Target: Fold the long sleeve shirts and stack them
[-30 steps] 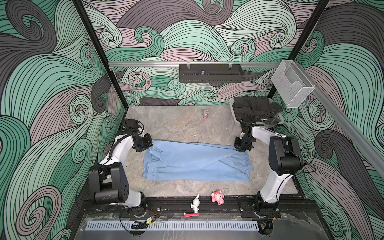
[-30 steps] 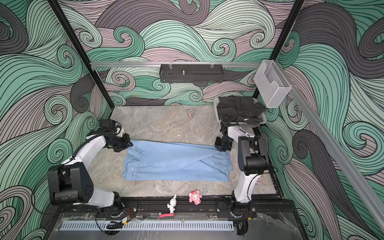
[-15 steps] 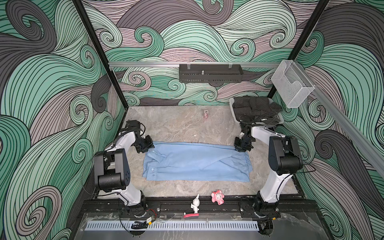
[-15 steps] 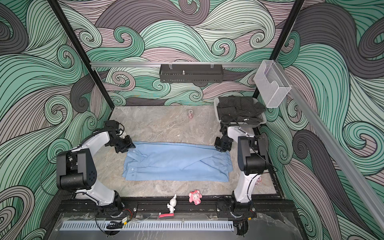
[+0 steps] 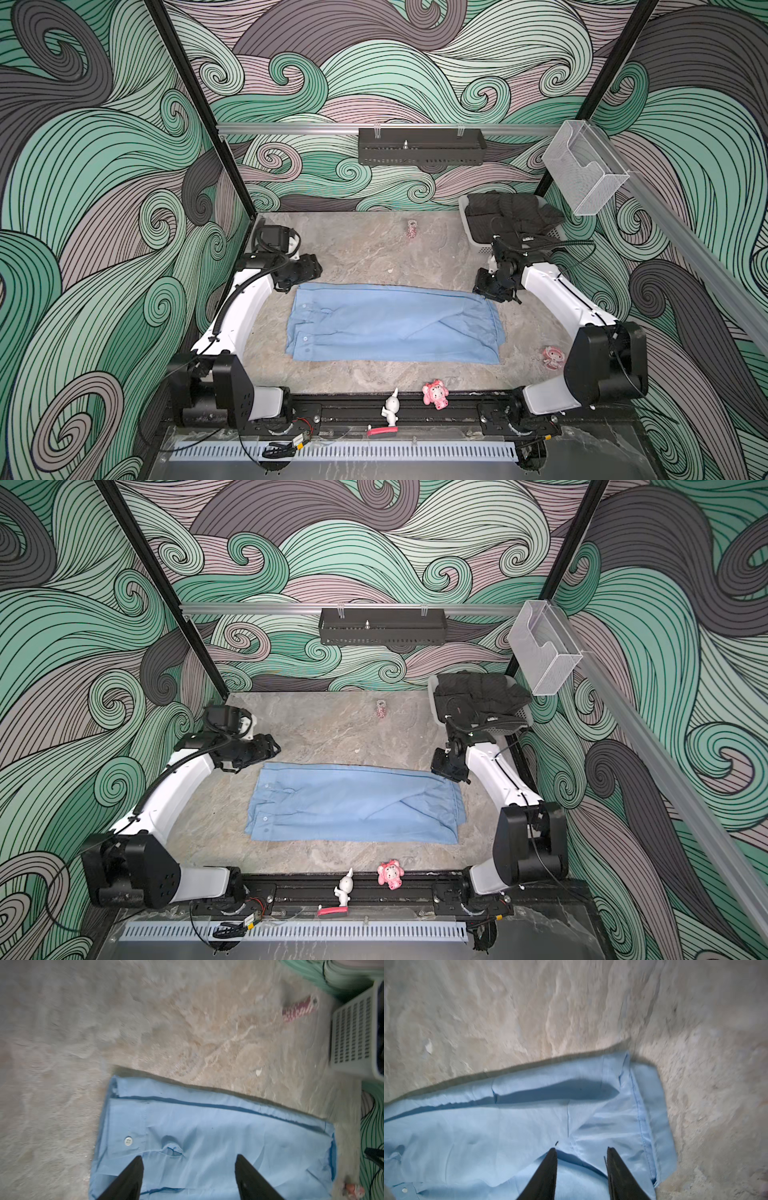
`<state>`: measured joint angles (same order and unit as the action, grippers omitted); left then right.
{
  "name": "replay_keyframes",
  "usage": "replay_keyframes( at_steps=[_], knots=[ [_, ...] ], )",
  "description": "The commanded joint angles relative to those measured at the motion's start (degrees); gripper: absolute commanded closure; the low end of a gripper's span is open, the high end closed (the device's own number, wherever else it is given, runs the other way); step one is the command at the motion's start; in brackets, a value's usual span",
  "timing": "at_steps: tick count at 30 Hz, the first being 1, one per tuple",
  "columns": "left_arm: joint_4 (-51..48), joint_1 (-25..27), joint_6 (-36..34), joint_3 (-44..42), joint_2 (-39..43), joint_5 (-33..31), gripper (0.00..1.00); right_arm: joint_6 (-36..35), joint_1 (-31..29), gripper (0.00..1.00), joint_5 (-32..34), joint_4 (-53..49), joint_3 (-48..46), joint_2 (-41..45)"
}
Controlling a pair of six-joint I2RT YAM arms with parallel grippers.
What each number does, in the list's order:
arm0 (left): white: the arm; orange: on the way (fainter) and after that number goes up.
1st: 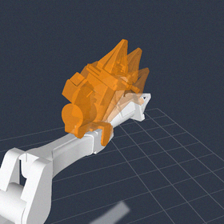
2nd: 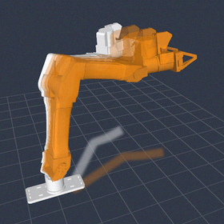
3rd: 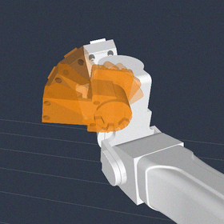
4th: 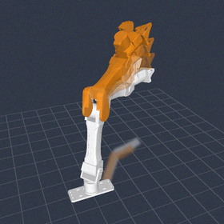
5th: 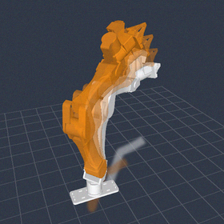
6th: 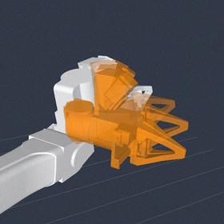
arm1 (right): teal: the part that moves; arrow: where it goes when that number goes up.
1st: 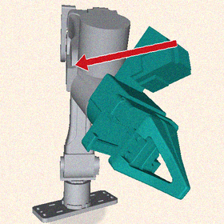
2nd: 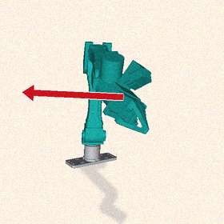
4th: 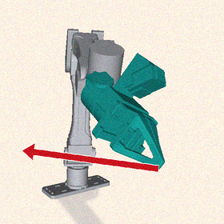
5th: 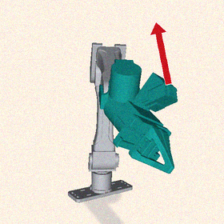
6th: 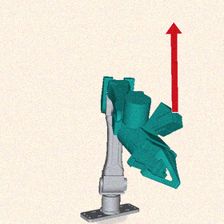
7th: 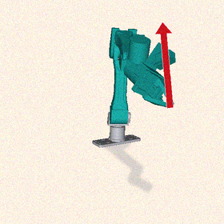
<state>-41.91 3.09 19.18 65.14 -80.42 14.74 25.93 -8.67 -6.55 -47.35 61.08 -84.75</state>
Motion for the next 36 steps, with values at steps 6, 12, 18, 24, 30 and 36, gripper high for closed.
replay_keyframes(
  at_steps=[6,12,18,24,30,36],
  knots=[
    [3.8,1.9,7.7,-7.4,-13.6,6.2,0.35,11.6,-4.1,0.58,-3.1,8.2,-12.0,-1.4],
    [10.5,0.8,15.2,-15.5,-16.2,7.0,0.34,9.8,-4.7,0.58,-2.1,12.1,-7.5,-12.6],
    [14.1,-4.2,19.6,-24.8,-10.9,8.5,0.33,-0.9,-6.8,0.60,-1.9,8.8,8.9,-24.9],
    [14.4,-5.3,22.4,-29.9,-4.7,11.2,0.33,-9.3,-10.4,0.61,-2.3,4.3,29.0,-37.0],
    [14.1,-5.4,23.9,-33.2,-2.0,12.9,0.33,-13.5,-11.2,0.62,-1.8,-1.7,49.6,-49.7],
    [12.5,-5.0,26.7,-33.1,4.0,17.3,0.34,-20.7,-11.1,0.59,-0.4,-13.8,73.1,-59.4]
  ],
)
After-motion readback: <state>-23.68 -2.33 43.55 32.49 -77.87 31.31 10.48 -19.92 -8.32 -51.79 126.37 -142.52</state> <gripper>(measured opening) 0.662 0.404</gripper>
